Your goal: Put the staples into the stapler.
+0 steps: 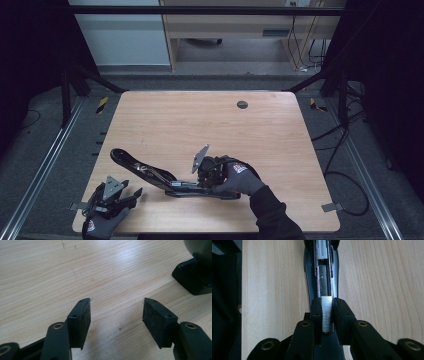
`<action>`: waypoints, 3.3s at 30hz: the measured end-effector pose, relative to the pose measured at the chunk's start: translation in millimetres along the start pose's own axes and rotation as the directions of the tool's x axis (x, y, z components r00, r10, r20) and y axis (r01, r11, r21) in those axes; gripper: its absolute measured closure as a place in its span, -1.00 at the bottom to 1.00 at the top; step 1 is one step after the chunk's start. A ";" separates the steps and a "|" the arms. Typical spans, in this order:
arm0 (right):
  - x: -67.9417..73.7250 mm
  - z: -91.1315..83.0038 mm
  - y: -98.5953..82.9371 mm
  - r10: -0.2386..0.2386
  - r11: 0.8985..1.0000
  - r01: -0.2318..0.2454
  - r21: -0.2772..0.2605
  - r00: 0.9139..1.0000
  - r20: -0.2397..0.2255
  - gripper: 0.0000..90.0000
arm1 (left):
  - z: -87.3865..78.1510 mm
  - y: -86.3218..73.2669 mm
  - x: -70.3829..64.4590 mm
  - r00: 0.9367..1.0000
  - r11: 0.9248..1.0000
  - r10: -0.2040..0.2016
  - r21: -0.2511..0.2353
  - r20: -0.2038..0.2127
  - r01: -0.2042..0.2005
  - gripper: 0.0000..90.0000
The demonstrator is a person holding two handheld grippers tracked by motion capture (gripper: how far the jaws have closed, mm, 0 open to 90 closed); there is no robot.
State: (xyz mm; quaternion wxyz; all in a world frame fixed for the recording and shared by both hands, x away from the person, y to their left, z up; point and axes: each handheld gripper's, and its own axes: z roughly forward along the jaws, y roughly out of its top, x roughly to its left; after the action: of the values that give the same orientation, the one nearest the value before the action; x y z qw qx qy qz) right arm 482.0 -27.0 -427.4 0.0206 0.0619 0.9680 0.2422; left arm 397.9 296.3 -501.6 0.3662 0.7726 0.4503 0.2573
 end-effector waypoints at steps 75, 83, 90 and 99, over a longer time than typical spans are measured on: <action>3.7 -29.6 -33.1 0.219 0.959 -0.181 -0.220 0.962 0.165 0.57 | -13.5 3.6 3.0 0.997 0.992 -0.047 -0.115 0.065 0.054 -0.18; 12.1 -32.8 -71.0 0.372 0.894 -0.278 -0.351 0.898 0.237 0.47 | -20.9 7.5 1.1 0.995 0.983 -0.058 -0.170 0.085 0.072 -0.24; 19.0 -34.6 -104.7 0.483 0.829 -0.348 -0.437 0.839 0.249 0.35 | -27.0 11.5 0.2 0.990 0.973 -0.075 -0.211 0.117 0.098 -0.29; 28.8 -30.5 -137.2 0.572 0.767 -0.398 -0.503 0.780 0.256 0.26 | -33.0 18.7 -4.2 0.988 0.966 -0.068 -0.240 0.141 0.100 -0.37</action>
State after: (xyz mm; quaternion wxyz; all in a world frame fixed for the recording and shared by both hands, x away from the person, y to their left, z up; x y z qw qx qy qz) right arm 436.3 -157.5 -465.5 0.1633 0.3565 0.8160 0.4247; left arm 381.4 297.5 -467.1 0.4988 0.7167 0.4221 0.2437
